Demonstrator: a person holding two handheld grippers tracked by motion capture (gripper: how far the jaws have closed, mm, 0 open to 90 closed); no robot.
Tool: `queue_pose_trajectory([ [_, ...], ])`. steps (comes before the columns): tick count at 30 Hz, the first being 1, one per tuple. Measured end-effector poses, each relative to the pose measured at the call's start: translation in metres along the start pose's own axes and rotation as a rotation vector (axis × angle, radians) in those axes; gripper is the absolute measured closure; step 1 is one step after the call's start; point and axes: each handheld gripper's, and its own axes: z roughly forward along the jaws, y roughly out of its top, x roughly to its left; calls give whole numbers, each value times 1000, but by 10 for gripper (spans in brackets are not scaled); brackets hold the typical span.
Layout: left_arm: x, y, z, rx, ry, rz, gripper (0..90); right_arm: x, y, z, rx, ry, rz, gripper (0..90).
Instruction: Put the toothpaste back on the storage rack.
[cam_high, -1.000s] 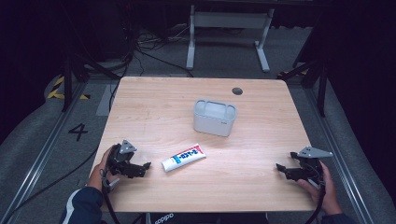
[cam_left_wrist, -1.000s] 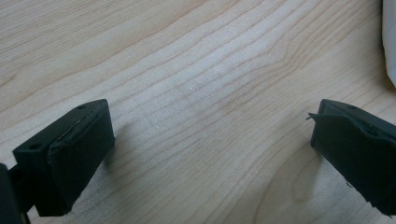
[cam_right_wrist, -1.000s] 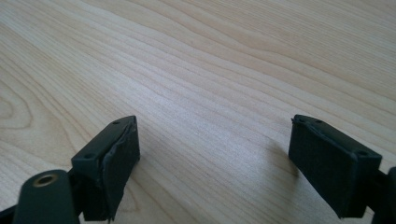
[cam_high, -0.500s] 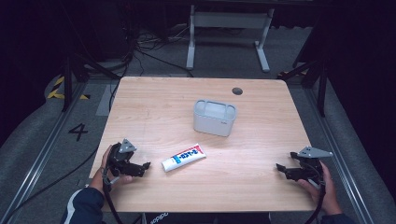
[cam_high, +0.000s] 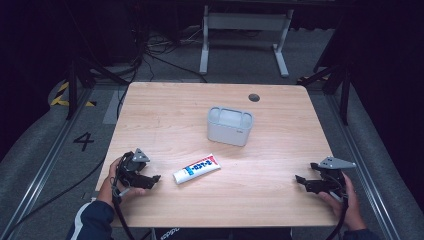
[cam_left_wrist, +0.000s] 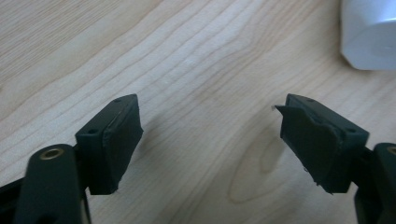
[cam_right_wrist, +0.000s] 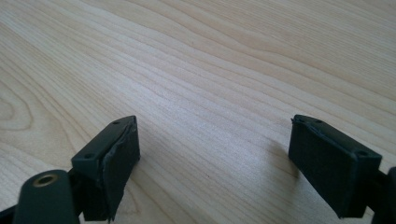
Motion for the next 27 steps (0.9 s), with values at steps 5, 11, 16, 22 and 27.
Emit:
queue_pose_trajectory([
  [5,-11,17,-15,37,-10,74,207,0,0,0,-1,-1,-2,169],
  [11,-32,36,-21,107,-55,179,216,0,0,0,-1,-3,-3,169],
  [16,-46,53,-14,157,-88,247,216,0,0,0,-2,-4,-2,169],
  [22,-56,70,-3,187,-113,294,214,0,0,0,-1,-5,-5,169],
  [27,-60,79,2,193,-121,313,209,1,0,0,-1,-5,-5,169],
])
